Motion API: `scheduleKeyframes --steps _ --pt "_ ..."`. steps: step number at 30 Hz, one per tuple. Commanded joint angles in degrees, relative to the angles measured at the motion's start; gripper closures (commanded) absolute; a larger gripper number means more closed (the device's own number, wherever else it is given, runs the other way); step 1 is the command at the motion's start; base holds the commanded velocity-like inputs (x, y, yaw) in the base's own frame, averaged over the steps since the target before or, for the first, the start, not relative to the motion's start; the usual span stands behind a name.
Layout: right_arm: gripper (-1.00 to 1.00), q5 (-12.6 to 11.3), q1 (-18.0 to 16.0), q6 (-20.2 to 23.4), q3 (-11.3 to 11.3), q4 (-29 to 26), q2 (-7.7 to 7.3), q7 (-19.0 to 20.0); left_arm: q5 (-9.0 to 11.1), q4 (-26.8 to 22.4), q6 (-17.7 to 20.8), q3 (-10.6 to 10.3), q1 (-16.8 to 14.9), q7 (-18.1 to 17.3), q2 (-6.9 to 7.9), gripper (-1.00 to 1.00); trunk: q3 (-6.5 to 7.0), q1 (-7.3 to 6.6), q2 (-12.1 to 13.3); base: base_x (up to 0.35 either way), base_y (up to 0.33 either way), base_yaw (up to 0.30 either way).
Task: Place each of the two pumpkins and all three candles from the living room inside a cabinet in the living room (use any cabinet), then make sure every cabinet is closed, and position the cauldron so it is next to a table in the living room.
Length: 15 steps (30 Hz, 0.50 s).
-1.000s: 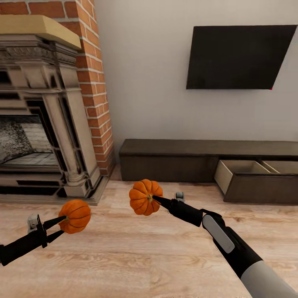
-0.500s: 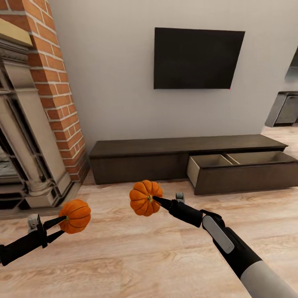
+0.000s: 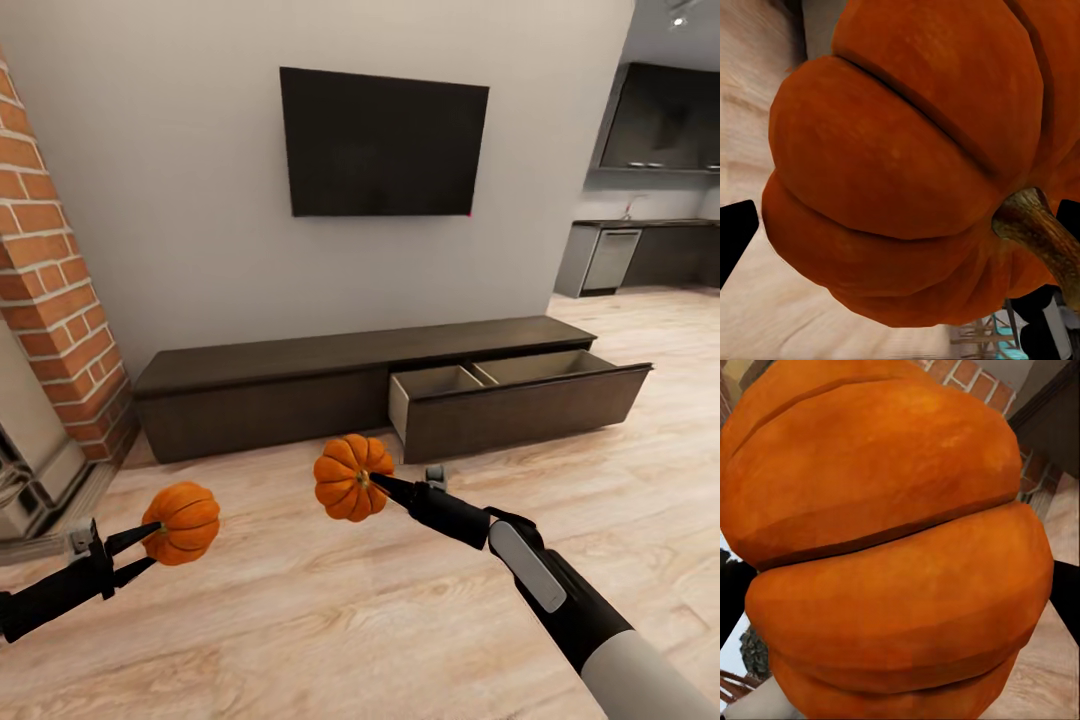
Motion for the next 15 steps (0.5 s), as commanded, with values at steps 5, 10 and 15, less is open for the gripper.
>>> scheduleKeyframes --steps 5,10,15 --pt "1.00 -1.30 -0.06 0.52 0.09 0.01 0.01 -0.06 0.58 -0.07 0.64 0.10 -0.02 -0.09 0.00 1.00 0.06 -0.01 -0.03 0.111 -0.317 -0.287" --pt "1.00 -1.32 -0.06 0.48 0.09 0.01 0.03 -0.09 0.58 -0.06 0.57 0.10 -0.02 -0.09 0.00 1.00 0.16 -0.01 -0.03 0.152 -0.307 -0.287" --pt "1.00 -1.33 -0.06 0.43 0.09 -0.07 0.03 -0.10 0.54 0.06 0.56 0.10 -0.02 -0.07 0.00 1.00 0.18 -0.01 -0.03 0.181 -0.286 -0.134"
